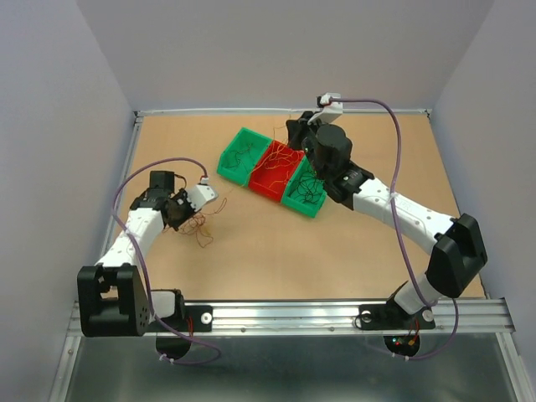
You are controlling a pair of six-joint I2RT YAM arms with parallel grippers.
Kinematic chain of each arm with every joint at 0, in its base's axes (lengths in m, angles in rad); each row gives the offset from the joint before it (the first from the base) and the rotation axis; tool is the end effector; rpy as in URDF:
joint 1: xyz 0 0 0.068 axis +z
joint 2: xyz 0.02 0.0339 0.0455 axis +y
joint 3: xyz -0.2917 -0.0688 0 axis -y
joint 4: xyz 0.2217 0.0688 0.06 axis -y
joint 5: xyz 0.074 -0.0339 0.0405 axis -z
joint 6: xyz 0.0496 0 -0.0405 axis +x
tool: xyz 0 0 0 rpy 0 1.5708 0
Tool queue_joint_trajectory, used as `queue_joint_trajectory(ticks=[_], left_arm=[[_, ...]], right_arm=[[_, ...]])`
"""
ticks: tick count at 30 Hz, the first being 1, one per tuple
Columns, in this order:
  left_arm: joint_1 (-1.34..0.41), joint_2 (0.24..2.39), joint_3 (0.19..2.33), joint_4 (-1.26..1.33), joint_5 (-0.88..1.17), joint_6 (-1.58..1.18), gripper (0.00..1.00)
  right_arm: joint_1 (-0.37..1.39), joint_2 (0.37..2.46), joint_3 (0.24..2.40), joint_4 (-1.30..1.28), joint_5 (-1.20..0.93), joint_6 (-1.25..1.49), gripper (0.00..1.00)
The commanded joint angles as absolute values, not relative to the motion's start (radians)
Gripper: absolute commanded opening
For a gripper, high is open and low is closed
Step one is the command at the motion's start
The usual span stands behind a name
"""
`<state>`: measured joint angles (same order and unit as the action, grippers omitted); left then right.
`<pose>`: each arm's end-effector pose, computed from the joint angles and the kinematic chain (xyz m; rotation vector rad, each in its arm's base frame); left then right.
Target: Untangle the cables
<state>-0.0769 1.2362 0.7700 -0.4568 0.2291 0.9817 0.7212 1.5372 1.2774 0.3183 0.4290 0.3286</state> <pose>0.2215 -0.0284 0.2454 1.3248 2.0764 0.1065 0.2831 0.2214 0.4130 0.0473 1.5389 0.5143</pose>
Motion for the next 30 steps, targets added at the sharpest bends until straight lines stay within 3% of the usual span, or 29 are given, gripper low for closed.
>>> queue_joint_trajectory(ticks=[1, 8, 15, 16, 17, 19, 20, 21, 30], left_arm=[[0.058, 1.218, 0.726, -0.408, 0.201, 1.104, 0.00], [0.349, 1.364, 0.808, -0.442, 0.302, 1.244, 0.00], [0.380, 1.359, 0.811, -0.462, 0.376, 1.258, 0.02], [0.379, 1.341, 0.837, -0.491, 0.397, 1.261, 0.06], [0.380, 1.330, 0.851, -0.508, 0.438, 1.262, 0.20], [0.377, 1.298, 0.890, -0.546, 0.491, 1.273, 0.34], [0.373, 1.287, 0.902, -0.557, 0.506, 1.275, 0.51], [0.368, 1.275, 0.916, -0.566, 0.520, 1.275, 0.56], [0.169, 1.189, 1.040, -0.561, 0.612, 1.129, 0.79]], right_arm=[[0.681, 1.526, 1.327, 0.348, 0.462, 0.342, 0.01], [0.641, 1.488, 1.278, 0.351, 0.459, 0.364, 0.00], [0.627, 1.523, 1.302, 0.351, 0.394, 0.371, 0.01], [0.627, 1.537, 1.307, 0.351, 0.382, 0.373, 0.01], [0.627, 1.542, 1.316, 0.351, 0.376, 0.374, 0.01], [0.627, 1.555, 1.322, 0.350, 0.351, 0.377, 0.01], [0.627, 1.558, 1.325, 0.347, 0.344, 0.379, 0.01], [0.627, 1.562, 1.327, 0.347, 0.335, 0.382, 0.01], [0.627, 1.606, 1.354, 0.348, 0.224, 0.414, 0.00]])
